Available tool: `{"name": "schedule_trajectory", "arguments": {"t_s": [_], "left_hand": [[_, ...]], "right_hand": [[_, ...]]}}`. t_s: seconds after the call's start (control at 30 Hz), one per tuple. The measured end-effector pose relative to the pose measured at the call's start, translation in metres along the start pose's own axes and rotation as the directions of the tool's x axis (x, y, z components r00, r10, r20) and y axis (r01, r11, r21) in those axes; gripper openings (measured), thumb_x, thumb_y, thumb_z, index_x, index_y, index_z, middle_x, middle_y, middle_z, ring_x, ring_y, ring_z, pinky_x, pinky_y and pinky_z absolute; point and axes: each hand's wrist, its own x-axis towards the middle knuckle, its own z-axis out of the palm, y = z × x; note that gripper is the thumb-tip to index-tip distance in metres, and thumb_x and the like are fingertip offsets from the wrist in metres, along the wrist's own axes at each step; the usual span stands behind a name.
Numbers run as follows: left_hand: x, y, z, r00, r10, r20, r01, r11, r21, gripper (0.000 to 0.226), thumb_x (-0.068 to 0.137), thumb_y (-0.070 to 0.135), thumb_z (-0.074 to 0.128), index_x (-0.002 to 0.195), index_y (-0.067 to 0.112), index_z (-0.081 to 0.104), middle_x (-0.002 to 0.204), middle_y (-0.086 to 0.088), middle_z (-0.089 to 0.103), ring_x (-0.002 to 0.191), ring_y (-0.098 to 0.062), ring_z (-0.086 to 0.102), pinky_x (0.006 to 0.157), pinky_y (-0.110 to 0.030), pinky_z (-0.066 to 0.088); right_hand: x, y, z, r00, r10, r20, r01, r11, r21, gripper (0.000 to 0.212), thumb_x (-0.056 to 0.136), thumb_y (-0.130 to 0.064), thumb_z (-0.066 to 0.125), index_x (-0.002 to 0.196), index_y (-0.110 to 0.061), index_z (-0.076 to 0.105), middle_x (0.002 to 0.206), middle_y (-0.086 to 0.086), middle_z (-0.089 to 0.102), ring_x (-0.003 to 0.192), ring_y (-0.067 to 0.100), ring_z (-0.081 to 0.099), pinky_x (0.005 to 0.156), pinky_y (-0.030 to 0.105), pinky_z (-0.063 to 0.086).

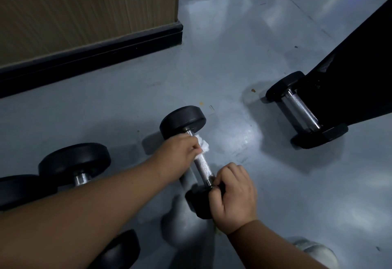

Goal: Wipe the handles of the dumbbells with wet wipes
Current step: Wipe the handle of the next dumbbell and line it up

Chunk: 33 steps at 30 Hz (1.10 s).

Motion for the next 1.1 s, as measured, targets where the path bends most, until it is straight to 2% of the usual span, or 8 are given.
{"name": "schedule_trajectory", "arguments": {"t_s": [0.07,0.13,0.23,0.43,0.63,0.83,1.0,1.1], "left_hand": [[0.000,0.006,-0.005,0.998,0.005,-0.070,-0.005,1.000,0.003,0.019,0.091,0.009,0.069,0.074,0.004,0.062,0.081,-0.007,0.058,0.077,-0.021,0.054,0.067,-0.017,0.031],[-0.015,0.017,0.009,0.987,0.160,0.016,-0.160,0.987,-0.034,0.014,0.089,0.005,0.065,0.075,0.007,0.063,0.080,-0.007,0.060,0.081,-0.016,0.054,0.078,-0.006,0.035],[-0.033,0.021,0.027,0.944,0.244,0.222,-0.232,0.970,-0.080,0.020,0.093,0.024,0.050,0.083,0.013,0.063,0.086,-0.003,0.058,0.084,-0.016,0.056,0.080,-0.028,0.048],[0.003,0.000,-0.001,0.996,0.003,-0.092,-0.007,0.999,-0.045,0.015,0.091,0.014,0.071,0.077,0.010,0.067,0.081,0.006,0.051,0.076,-0.012,0.051,0.067,-0.011,0.031],[-0.028,0.026,0.028,0.954,0.231,0.189,-0.221,0.973,-0.072,0.024,0.094,0.024,0.052,0.082,0.009,0.067,0.084,-0.003,0.056,0.080,-0.015,0.054,0.074,-0.026,0.042],[0.003,0.001,0.001,0.996,-0.004,-0.089,-0.001,0.998,-0.055,0.014,0.091,0.013,0.071,0.077,0.009,0.069,0.081,0.003,0.055,0.078,-0.015,0.055,0.071,-0.023,0.039],[-0.030,0.026,0.029,0.956,0.221,0.194,-0.213,0.975,-0.063,0.015,0.091,0.019,0.057,0.083,0.013,0.068,0.082,-0.001,0.054,0.079,-0.016,0.055,0.074,-0.030,0.043],[-0.008,0.012,0.014,0.987,0.134,0.090,-0.129,0.990,-0.052,0.015,0.093,0.019,0.064,0.082,0.012,0.071,0.082,0.004,0.055,0.079,-0.013,0.054,0.072,-0.022,0.041]], "right_hand": [[0.000,-0.001,0.000,1.000,0.000,0.002,0.000,1.000,-0.006,0.007,0.066,-0.019,0.050,0.068,-0.013,0.050,0.073,-0.002,0.046,0.068,0.023,0.042,0.058,0.036,0.034],[0.000,-0.001,0.000,1.000,-0.002,0.004,0.002,1.000,-0.009,0.008,0.066,-0.020,0.050,0.068,-0.012,0.050,0.073,-0.001,0.046,0.068,0.023,0.042,0.058,0.034,0.033],[0.001,0.001,0.000,1.000,0.002,0.005,-0.002,1.000,0.004,0.009,0.068,-0.021,0.050,0.068,-0.012,0.050,0.073,-0.002,0.047,0.068,0.022,0.042,0.060,0.031,0.030],[-0.001,0.000,0.000,1.000,0.009,0.011,-0.009,1.000,0.007,0.007,0.066,-0.020,0.050,0.069,-0.013,0.050,0.074,-0.003,0.046,0.069,0.022,0.043,0.059,0.035,0.034],[0.001,0.002,-0.001,1.000,0.009,0.012,-0.009,1.000,0.016,0.008,0.068,-0.021,0.049,0.068,-0.012,0.050,0.073,-0.003,0.047,0.068,0.021,0.043,0.060,0.030,0.031],[0.001,0.000,0.000,1.000,0.014,0.003,-0.014,1.000,0.017,0.007,0.065,-0.019,0.049,0.068,-0.013,0.050,0.073,-0.003,0.047,0.069,0.022,0.044,0.059,0.035,0.035],[0.002,0.003,-0.001,1.000,0.013,0.002,-0.013,1.000,0.017,0.009,0.068,-0.021,0.049,0.068,-0.012,0.050,0.073,-0.003,0.047,0.068,0.021,0.042,0.059,0.032,0.033],[0.001,0.003,-0.001,1.000,0.021,-0.004,-0.021,0.999,0.028,0.007,0.067,-0.020,0.049,0.068,-0.013,0.050,0.073,-0.004,0.047,0.069,0.021,0.043,0.059,0.033,0.034]]}}
